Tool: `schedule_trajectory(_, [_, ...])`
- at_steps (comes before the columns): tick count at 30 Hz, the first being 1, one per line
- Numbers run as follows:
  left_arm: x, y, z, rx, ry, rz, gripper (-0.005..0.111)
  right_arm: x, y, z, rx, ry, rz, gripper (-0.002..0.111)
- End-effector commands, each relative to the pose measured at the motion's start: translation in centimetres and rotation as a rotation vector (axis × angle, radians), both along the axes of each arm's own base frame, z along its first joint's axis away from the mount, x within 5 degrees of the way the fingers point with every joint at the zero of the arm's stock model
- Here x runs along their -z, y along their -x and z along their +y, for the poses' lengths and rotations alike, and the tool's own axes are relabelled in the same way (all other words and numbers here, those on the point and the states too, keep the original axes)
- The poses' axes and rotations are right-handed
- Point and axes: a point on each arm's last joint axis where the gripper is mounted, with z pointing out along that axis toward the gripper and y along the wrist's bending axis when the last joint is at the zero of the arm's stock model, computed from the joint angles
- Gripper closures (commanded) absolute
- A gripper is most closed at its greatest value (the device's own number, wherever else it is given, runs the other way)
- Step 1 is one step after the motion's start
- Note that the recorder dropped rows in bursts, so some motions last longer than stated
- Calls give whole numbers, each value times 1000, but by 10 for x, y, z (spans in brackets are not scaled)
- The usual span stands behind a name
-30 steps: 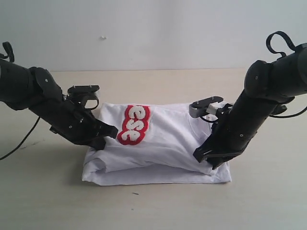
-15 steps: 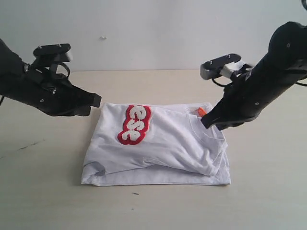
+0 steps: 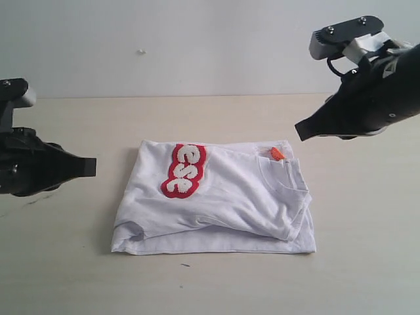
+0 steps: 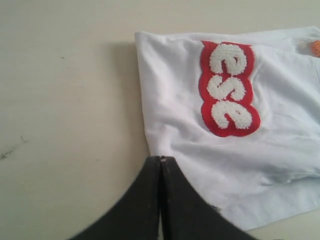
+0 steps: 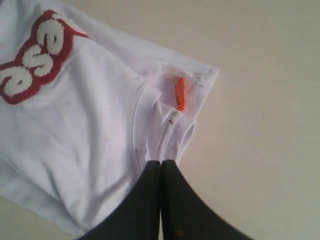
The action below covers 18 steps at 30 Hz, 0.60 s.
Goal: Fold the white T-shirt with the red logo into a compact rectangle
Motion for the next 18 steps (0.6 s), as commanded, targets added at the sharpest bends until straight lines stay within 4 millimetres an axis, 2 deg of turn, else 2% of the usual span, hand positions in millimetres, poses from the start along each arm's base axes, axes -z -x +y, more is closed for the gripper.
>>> schedule_trajectory(1, [-5,15,6,-16,15,-53,107,0,18,-4,16,-6,-70,108])
schedule_trajectory(8, [-16,36,15,-16,41,-109,107,6,47,-10,21,-8,-96,108])
schedule_trajectory(18, [-29,64,27,-17,84,-197,107,-3,77,-16,59,-55,-220,108])
